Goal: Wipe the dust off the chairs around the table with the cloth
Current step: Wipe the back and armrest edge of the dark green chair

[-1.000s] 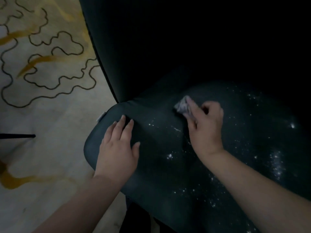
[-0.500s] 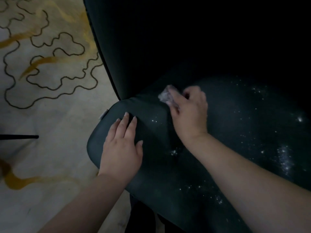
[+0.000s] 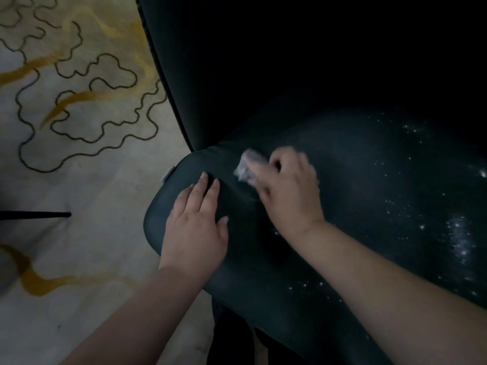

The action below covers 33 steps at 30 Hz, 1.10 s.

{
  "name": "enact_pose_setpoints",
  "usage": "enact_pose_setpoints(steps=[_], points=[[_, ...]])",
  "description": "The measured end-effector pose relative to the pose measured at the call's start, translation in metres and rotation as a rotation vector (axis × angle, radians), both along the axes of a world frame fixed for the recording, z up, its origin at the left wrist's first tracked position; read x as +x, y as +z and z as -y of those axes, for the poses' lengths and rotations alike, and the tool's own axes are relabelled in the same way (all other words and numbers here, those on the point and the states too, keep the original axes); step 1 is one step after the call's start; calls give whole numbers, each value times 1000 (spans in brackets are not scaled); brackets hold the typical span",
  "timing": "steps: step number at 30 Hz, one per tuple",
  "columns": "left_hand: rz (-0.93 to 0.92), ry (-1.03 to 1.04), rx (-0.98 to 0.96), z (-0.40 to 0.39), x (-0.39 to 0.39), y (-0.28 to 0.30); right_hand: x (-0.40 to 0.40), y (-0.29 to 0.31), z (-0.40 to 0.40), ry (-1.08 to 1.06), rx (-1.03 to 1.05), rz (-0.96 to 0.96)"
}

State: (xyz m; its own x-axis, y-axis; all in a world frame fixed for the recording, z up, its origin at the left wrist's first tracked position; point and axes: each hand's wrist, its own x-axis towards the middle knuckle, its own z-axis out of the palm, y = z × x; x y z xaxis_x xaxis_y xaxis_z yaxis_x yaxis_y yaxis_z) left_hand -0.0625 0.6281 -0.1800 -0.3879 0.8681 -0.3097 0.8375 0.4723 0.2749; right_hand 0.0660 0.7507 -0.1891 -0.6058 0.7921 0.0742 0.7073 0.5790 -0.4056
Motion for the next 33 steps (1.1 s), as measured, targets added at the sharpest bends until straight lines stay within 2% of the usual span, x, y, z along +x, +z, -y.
enact_pose_setpoints(steps=[2, 4, 7, 10, 15, 17, 20, 23, 28, 33], points=[[2, -3, -3, 2, 0, 0, 23, 3, 24, 137, -3, -11], [5, -3, -8, 3, 1, 2, 47, 5, 26, 167, -1, -14], [6, -8, -10, 6, 4, 2, 54, 2, -6, -24, 70, 15], [0, -12, -7, 7, 7, 2, 35, 2, -19, -198, 10, -5], [10, -25, -11, 10, 6, 3, 53, 4, 65, 71, -65, -31], [2, -39, -21, 13, 7, 4, 76, 3, 68, 98, -40, -34], [-8, -45, -17, 15, 9, 5, 86, -2, 32, -97, 32, -46], [0, -37, -4, 14, 12, 5, 72, -1, 22, -279, -2, -76], [20, -65, 1, 18, 19, 8, 86, -2, 81, 17, -28, -74], [52, -72, -2, 23, 17, 8, 93, 1, 67, -244, -36, -103]])
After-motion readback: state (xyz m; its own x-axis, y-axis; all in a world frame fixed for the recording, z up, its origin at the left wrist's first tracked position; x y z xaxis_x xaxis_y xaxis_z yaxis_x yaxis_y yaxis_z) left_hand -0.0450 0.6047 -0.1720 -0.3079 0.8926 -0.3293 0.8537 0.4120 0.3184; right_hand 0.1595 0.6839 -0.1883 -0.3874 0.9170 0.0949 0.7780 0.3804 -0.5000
